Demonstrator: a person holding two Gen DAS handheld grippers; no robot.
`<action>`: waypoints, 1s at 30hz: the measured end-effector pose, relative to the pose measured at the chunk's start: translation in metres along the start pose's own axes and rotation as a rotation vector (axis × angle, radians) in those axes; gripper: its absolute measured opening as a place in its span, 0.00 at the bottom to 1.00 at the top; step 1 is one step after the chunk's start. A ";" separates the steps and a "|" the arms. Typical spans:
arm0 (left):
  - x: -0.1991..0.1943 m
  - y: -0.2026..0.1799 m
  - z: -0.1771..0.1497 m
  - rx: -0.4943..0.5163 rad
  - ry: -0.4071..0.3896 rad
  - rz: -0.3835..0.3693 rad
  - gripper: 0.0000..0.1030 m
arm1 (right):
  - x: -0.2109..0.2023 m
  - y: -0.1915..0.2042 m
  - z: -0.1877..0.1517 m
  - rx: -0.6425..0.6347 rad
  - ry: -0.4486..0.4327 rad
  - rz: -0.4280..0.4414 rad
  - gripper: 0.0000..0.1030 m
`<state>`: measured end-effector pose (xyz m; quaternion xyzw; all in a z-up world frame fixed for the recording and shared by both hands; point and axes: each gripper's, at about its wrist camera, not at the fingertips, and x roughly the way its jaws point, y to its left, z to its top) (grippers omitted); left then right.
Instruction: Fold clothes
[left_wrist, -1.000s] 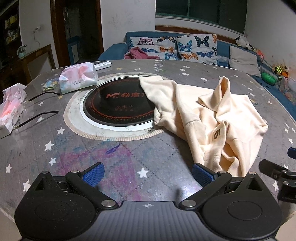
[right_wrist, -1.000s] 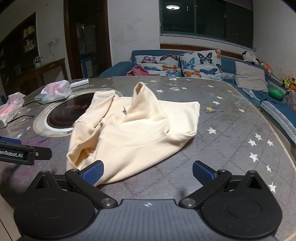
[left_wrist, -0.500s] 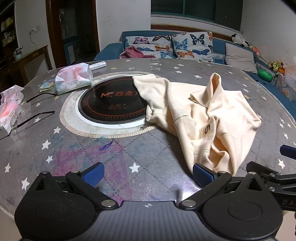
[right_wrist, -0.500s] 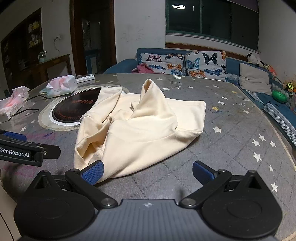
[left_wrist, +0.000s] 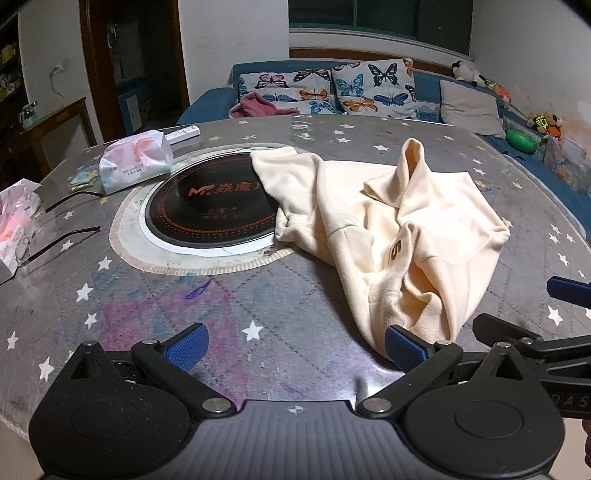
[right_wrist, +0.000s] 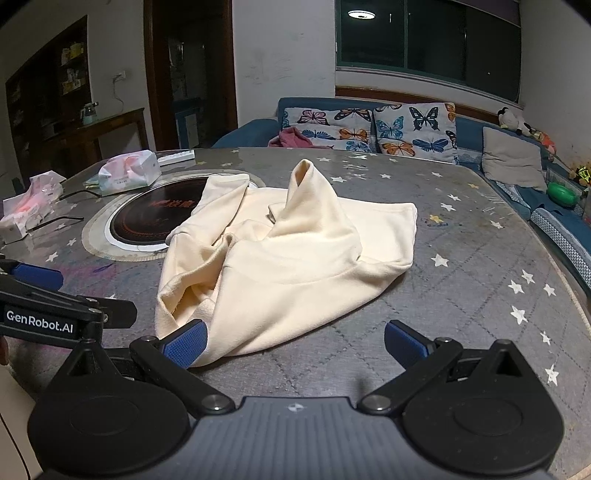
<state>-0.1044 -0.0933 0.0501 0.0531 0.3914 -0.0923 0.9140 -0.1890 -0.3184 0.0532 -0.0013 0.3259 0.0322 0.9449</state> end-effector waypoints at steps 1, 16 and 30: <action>0.000 -0.001 0.000 0.002 -0.001 0.000 1.00 | 0.000 0.000 0.000 -0.001 0.000 0.000 1.00; -0.005 -0.001 -0.004 0.002 -0.003 0.006 1.00 | -0.005 0.002 -0.005 -0.012 0.007 0.007 1.00; -0.003 -0.003 -0.005 0.005 0.005 0.011 1.00 | -0.005 0.003 -0.007 -0.010 0.016 0.008 1.00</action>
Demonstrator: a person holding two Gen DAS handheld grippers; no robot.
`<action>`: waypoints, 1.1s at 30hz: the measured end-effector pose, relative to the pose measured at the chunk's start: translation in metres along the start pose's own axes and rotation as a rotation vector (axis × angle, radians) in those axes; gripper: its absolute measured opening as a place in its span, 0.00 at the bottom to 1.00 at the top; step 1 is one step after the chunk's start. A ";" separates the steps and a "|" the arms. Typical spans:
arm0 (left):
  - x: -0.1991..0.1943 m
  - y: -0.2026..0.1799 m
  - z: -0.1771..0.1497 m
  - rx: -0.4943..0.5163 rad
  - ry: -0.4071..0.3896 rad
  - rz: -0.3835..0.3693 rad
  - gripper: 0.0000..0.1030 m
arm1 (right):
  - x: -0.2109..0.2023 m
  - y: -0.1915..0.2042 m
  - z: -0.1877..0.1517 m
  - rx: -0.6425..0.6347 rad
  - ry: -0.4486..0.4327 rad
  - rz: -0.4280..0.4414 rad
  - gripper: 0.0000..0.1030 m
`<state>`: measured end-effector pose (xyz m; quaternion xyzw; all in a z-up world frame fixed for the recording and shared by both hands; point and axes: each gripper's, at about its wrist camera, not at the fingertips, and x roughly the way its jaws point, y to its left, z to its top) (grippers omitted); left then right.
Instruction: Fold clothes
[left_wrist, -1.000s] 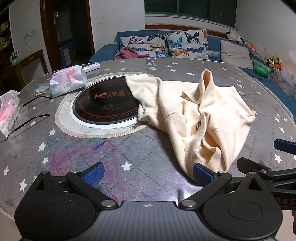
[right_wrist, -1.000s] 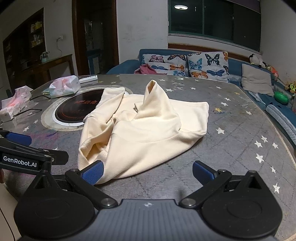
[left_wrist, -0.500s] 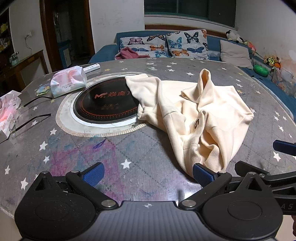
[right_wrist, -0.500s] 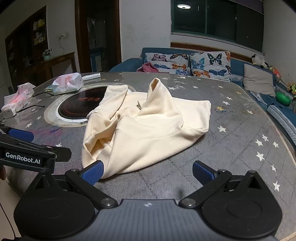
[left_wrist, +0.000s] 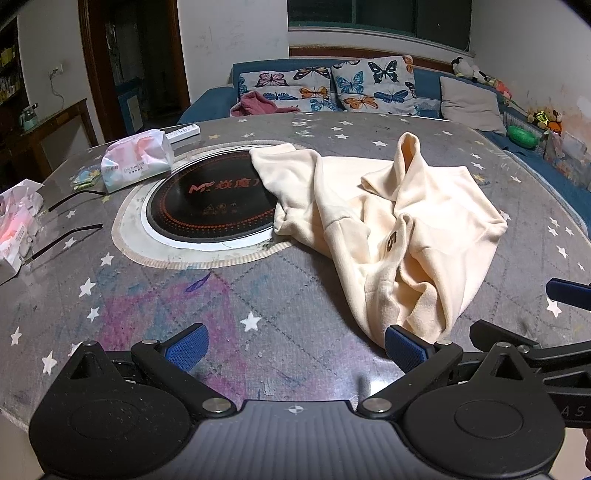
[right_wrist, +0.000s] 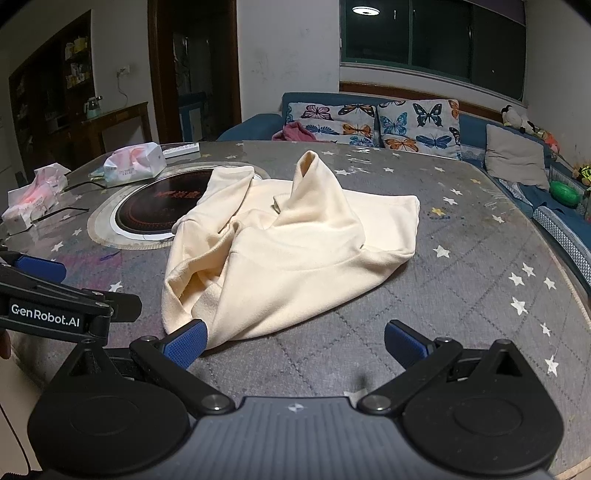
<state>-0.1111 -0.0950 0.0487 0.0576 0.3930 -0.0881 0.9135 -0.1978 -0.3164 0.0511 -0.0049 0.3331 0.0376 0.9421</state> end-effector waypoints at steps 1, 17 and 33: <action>0.000 0.000 0.000 0.001 0.000 0.000 1.00 | 0.000 0.000 0.000 0.000 0.001 0.000 1.00; 0.006 0.005 0.008 -0.004 -0.005 -0.017 1.00 | 0.009 -0.001 0.007 0.000 0.012 0.021 0.99; 0.025 0.027 0.030 -0.043 -0.035 -0.024 1.00 | 0.048 -0.024 0.078 -0.041 -0.025 0.025 0.80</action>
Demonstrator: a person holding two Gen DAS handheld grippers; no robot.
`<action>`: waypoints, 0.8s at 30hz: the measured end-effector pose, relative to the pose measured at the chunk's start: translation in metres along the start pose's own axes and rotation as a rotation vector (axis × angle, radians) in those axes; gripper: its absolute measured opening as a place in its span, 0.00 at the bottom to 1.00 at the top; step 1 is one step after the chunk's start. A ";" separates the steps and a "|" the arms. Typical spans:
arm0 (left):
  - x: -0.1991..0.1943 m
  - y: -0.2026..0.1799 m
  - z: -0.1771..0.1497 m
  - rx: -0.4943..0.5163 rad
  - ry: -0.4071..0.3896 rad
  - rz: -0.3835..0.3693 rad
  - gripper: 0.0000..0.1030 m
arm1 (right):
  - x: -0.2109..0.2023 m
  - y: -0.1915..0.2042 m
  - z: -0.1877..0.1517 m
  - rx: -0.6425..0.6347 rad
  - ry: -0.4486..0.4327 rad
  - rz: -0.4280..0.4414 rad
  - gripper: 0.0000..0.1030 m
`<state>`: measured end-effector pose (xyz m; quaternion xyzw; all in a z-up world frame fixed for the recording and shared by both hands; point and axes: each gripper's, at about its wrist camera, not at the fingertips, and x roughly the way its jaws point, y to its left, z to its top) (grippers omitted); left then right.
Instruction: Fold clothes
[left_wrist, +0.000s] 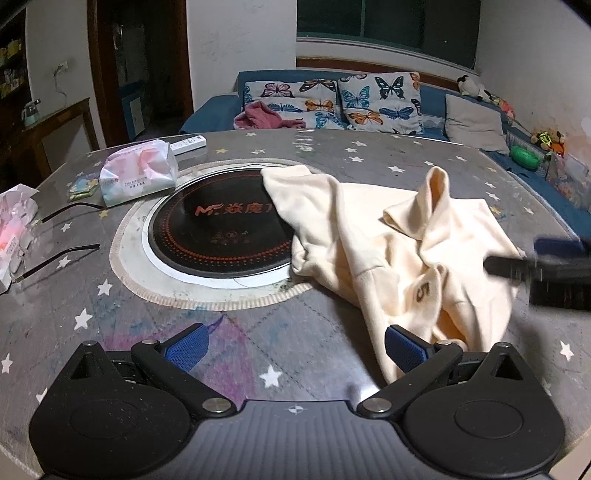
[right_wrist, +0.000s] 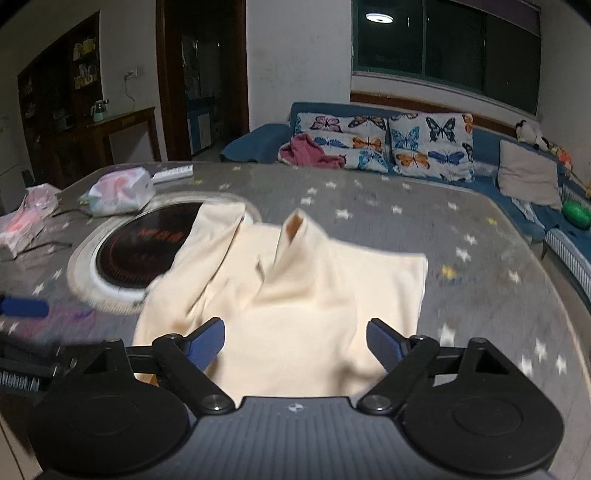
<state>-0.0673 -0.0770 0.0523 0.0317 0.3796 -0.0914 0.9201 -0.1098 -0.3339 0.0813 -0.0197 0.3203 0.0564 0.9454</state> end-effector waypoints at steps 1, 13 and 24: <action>0.001 0.001 0.001 -0.002 0.000 -0.002 1.00 | 0.005 -0.001 0.006 -0.004 -0.002 -0.004 0.76; 0.020 0.015 0.015 -0.020 0.007 0.007 1.00 | 0.071 -0.017 0.065 0.011 0.034 0.003 0.45; 0.029 0.012 0.026 0.005 -0.006 0.008 1.00 | 0.098 -0.029 0.053 0.000 0.087 -0.053 0.05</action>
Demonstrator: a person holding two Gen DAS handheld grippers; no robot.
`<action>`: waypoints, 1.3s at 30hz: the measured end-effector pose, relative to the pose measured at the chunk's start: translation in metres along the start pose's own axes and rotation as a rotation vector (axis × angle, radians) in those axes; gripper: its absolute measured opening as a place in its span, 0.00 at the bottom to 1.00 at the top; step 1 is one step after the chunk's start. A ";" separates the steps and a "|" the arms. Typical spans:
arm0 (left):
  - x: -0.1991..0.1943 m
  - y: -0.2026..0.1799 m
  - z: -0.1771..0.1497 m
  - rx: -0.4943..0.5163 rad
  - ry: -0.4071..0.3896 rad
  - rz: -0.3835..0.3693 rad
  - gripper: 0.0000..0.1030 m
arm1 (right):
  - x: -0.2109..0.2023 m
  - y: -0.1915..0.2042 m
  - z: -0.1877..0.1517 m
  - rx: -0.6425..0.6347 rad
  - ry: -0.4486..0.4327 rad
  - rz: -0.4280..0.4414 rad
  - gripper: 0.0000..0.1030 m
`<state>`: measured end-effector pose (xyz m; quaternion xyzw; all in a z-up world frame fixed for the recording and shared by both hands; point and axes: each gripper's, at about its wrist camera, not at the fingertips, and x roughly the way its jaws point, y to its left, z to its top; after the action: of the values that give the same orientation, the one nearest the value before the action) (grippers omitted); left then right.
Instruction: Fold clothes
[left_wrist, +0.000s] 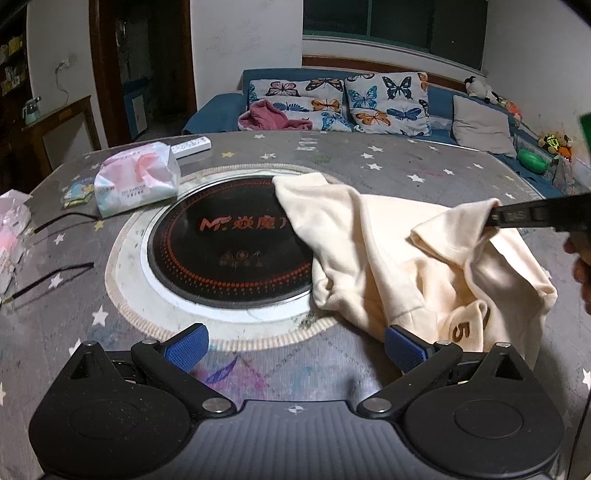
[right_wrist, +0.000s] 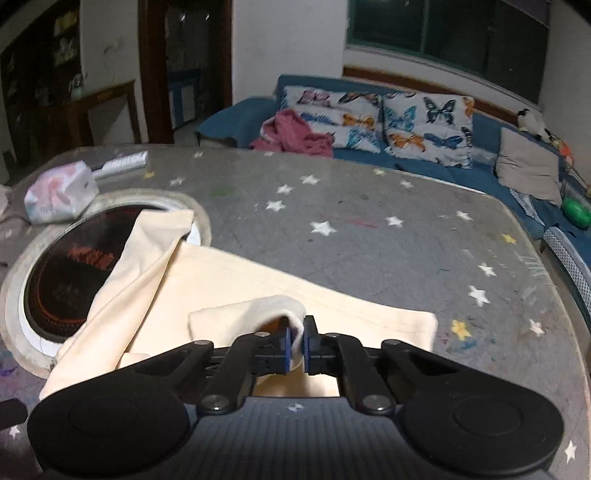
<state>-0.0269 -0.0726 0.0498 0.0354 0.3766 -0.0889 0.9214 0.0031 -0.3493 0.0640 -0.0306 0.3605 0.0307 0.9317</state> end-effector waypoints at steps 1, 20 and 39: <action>0.001 -0.001 0.002 0.004 -0.004 0.001 1.00 | -0.005 -0.004 -0.001 0.007 -0.013 -0.006 0.05; 0.020 -0.036 0.031 0.109 -0.037 -0.030 1.00 | -0.149 -0.145 -0.150 0.469 -0.055 -0.291 0.30; 0.057 -0.053 0.046 0.177 -0.049 -0.046 0.90 | -0.122 -0.099 -0.155 0.093 0.044 -0.323 0.78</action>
<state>0.0349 -0.1388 0.0427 0.1059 0.3454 -0.1437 0.9213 -0.1830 -0.4649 0.0358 -0.0458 0.3722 -0.1370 0.9168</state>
